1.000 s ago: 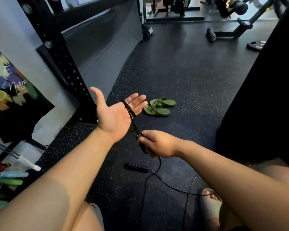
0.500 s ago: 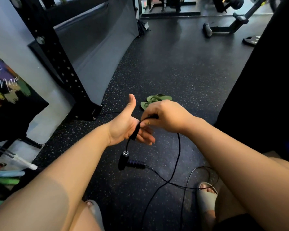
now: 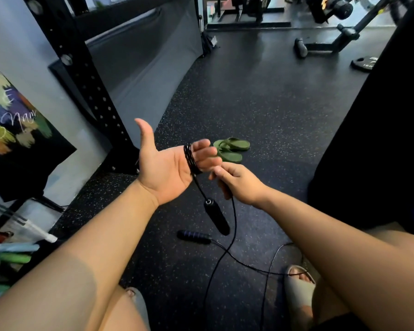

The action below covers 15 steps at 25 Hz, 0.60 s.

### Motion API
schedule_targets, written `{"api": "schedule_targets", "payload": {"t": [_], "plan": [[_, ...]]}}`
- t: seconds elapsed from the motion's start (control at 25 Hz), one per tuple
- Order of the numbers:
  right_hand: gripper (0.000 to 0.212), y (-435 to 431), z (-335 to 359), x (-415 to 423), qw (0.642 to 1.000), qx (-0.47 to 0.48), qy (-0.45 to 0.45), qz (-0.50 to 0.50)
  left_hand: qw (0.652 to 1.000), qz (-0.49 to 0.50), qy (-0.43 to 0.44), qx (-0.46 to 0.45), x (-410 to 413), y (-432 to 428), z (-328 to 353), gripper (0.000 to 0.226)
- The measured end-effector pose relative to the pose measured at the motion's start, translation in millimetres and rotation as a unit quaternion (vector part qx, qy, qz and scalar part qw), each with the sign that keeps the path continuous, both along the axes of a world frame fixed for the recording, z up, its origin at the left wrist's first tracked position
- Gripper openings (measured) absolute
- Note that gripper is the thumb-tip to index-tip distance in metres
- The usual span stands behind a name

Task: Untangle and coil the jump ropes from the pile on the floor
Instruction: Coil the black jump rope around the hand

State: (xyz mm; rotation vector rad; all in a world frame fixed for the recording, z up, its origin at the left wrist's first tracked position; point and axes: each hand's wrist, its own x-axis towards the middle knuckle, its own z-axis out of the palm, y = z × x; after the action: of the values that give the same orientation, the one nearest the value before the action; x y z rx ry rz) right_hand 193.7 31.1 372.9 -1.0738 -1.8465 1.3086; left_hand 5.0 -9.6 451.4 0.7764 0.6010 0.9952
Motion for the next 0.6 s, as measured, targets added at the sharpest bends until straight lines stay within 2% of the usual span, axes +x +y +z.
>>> {"api": "schedule_targets", "payload": {"t": [0.08,0.16,0.24,0.32,0.48,0.6], "plan": [[0.030,-2,-1,-3,0.998,-0.049,-0.033,0.026,0.997,0.064,-0.029,0.017,-3,2,1,0.127],[0.029,-5,4,-4,0.990,-0.044,-0.115,0.068,0.991,0.126,-0.034,0.021,-6,6,1,0.125],[0.027,-10,13,-5,0.966,0.047,-0.222,0.121,0.984,0.178,-0.015,0.015,-11,9,0,0.125],[0.026,-16,20,-9,0.940,0.147,-0.267,0.152,0.976,0.212,0.048,0.007,-14,12,-2,0.126],[0.026,-18,37,-16,0.919,0.288,-0.246,0.108,0.962,0.185,0.199,-0.023,-14,14,-9,0.126],[0.016,-11,49,-11,0.930,0.322,-0.171,0.057,0.957,0.054,0.283,-0.037,-12,9,-12,0.135]]}}
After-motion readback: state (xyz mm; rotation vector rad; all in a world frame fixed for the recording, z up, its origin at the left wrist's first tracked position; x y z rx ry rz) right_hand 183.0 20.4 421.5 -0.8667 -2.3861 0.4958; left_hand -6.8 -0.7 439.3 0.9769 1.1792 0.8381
